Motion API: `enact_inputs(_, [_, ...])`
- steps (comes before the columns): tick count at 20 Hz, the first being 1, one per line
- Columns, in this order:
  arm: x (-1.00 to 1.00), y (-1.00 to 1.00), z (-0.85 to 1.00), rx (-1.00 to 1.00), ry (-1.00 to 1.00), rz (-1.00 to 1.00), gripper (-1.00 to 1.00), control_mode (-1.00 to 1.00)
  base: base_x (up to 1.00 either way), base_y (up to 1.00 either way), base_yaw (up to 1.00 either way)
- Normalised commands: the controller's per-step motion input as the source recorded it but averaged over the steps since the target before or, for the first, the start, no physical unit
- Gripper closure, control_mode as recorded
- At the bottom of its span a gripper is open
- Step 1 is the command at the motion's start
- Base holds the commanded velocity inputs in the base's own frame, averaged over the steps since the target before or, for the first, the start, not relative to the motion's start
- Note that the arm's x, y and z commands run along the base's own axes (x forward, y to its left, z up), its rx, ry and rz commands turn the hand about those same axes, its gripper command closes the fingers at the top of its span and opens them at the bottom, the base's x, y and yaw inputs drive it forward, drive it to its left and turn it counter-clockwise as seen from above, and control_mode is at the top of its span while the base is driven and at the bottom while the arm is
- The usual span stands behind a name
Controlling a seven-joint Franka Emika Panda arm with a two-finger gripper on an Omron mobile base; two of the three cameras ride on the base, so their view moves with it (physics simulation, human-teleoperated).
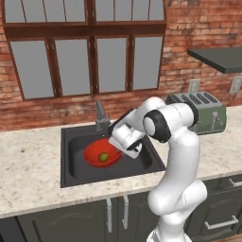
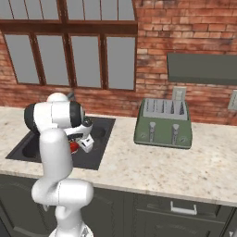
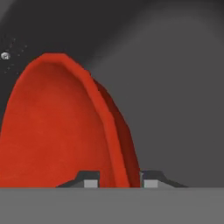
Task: Pick the mango from the cabinet and place it in the bowl. Then pick the bowl and place it in the sink. Then turn on the sink facuet.
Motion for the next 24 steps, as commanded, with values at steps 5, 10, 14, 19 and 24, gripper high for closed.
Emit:
enact_inputs(5, [0.55, 0.19, -0.64, 0.0, 0.0, 0.0, 1.0, -1.0, 0.0, 0.0, 0.0])
enact_inputs(10, [0.55, 0.0, -0.41, 0.0, 0.0, 0.0, 1.0, -1.0, 0.0, 0.0, 0.0])
enact_inputs(14, [0.06, 0.05, 0.04, 0.0, 0.0, 0.0, -1.0, -1.0, 0.0, 0.0, 0.0])
enact_inputs(19, [0.0, 0.04, 0.74, 0.0, 0.0, 0.0, -1.0, -1.0, 0.0, 0.0, 0.0])
enact_inputs(24, [-0.02, 0.0, 0.91, 0.0, 0.0, -0.01, -1.0, -1.0, 0.0, 0.0, 0.0])
